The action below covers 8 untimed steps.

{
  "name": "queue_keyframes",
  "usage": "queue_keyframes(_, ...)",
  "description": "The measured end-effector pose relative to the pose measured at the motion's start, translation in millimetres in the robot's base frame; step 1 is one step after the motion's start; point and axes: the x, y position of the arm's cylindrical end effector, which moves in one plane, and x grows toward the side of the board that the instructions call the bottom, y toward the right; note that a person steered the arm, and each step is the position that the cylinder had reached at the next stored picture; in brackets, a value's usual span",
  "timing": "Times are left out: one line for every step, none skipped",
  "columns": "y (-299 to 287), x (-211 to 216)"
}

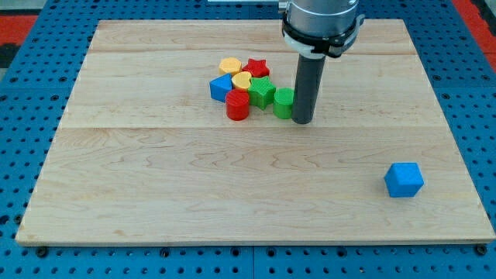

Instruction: Move the blue circle to bottom left

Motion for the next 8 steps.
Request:
queue_keyframes(-25,-14)
queue_keyframes(-32,-14)
queue_keyframes(29,-6)
queue_keyframes(134,-4)
queue_keyframes(223,51)
queue_keyframes(175,131)
queue_keyframes(78,147)
queue_keyframes(-24,108)
